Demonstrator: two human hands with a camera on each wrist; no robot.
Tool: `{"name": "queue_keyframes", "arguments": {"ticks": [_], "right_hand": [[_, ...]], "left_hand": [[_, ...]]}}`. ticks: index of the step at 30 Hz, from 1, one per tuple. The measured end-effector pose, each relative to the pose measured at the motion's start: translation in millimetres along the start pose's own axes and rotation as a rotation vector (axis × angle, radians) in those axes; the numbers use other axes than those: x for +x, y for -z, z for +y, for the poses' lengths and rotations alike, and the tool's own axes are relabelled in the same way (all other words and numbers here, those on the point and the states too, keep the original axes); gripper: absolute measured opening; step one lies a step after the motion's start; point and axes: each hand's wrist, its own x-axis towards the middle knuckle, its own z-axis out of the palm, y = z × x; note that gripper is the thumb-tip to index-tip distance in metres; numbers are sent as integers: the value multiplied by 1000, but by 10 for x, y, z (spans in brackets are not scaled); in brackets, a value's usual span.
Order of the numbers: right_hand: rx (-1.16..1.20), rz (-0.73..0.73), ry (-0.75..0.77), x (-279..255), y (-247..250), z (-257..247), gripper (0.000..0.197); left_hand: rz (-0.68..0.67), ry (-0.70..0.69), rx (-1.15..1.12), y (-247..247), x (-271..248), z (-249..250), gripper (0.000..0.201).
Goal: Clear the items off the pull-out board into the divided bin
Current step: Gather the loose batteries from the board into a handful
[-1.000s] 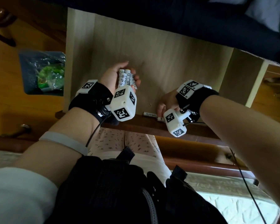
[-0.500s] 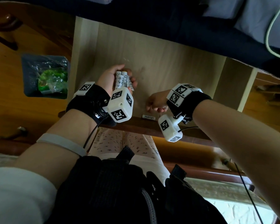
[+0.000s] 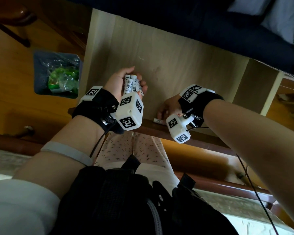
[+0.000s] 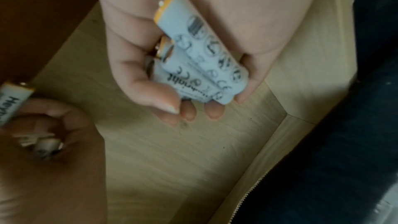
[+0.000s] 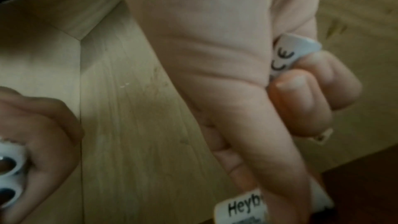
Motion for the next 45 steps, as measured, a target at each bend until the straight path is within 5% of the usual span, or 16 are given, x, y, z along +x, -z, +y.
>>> {"name": "queue_keyframes", "arguments": {"ticks": [6,12,20,23,26,29,33,38,45], "right_hand": [[146,-116,49,-10,25,-24,6],[337,36,220,-462,67,-292,15],[952,136,542,-1513,484,-628,15],[1029,209,668,-1912,754,-835,16],[1070,320,784,-2258,948,-1160,22],[1262,469,835,-2414,1135,-1545,27],[1587,410,954,-2408,1363,-2043,30],[1753,487,847,-2244,1725,-2553,13],[1711,615,694,-2211,1911,-2948,17]], "left_hand": [[7,-13,7,-27,-43,8,38],[-62,-76,11,-274,-314,139,41],[-256,-99,7,-723,-984,645,46],[-354,-125,14,-917,-1363,930,32],[-412,-137,11,-1037,-1663,1217,40],[-399,-220,26,-1030,-1843,1574,48],[-265,-397,44,-924,-2012,2042,46],[-89,-481,89,-731,-2031,2550,40],[-129,-343,213,-561,-1827,3009,38]]}}
